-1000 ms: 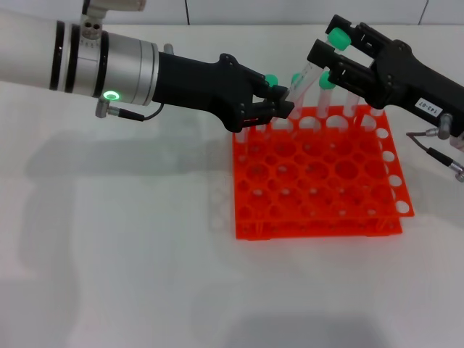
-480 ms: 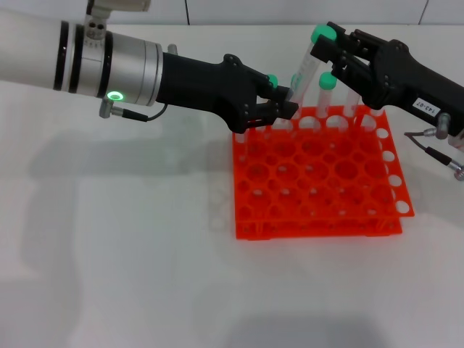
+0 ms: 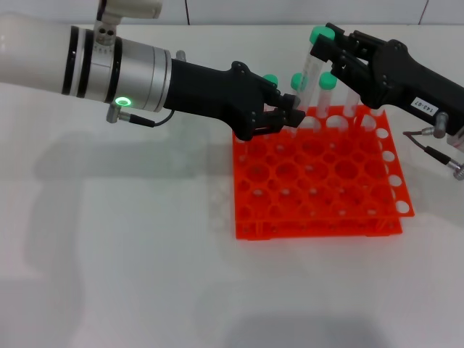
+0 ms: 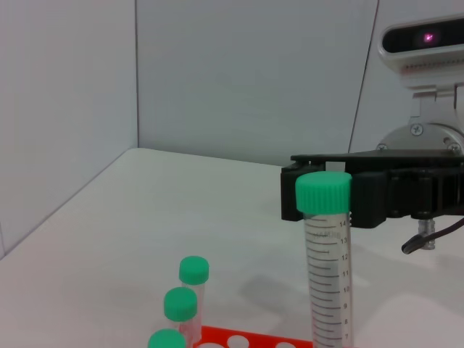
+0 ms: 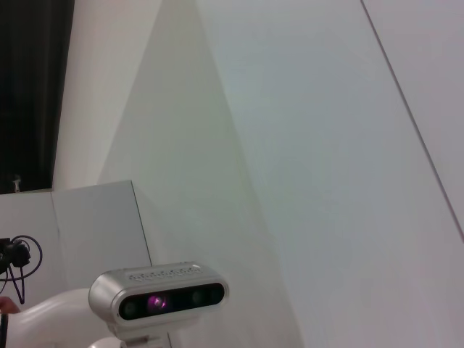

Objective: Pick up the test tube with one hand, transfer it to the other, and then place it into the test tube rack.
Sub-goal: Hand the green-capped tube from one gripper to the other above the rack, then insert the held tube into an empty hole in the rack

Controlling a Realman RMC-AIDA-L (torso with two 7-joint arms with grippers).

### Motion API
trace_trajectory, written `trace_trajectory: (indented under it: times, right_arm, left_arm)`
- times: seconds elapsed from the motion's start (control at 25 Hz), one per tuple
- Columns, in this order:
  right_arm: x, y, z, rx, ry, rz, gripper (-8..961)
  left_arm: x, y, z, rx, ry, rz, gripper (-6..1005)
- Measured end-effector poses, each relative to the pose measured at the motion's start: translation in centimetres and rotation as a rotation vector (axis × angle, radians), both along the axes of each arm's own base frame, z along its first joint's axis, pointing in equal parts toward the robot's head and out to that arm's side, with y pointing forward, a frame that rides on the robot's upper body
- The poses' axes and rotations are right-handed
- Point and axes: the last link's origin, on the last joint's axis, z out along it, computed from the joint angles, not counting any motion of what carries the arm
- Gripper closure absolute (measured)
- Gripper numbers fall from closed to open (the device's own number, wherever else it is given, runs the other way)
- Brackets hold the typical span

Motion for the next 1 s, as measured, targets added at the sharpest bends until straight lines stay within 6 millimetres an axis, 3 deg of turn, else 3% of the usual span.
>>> trace_trajectory:
  times: [0.36,0.64,0.76,1.0]
  right_arm:
    - [0.4,-0.1,0.3,0.006,-0.001,-0.009,711]
    - [0.7,-0.2,0.4,0.006,-0.01,-0.012,711]
    - [0.7,-0.1,0.4,0.007,-0.014,-0.012,711]
    - [0.5,0.3,0.3,0.014,-0.07,0.012,711]
  left_arm:
    - [0.2,0.2,1.5,0.037,-0.009,0.055,805]
    - [-0.4,-0.9,3.4,0.066,-0.036,0.074,805]
    - [-0.9,-1.4,4.0,0.062,-0.04,0.092,571]
    - [-3.0,-3.1,6.2,0.133,-0.07,0.126,298]
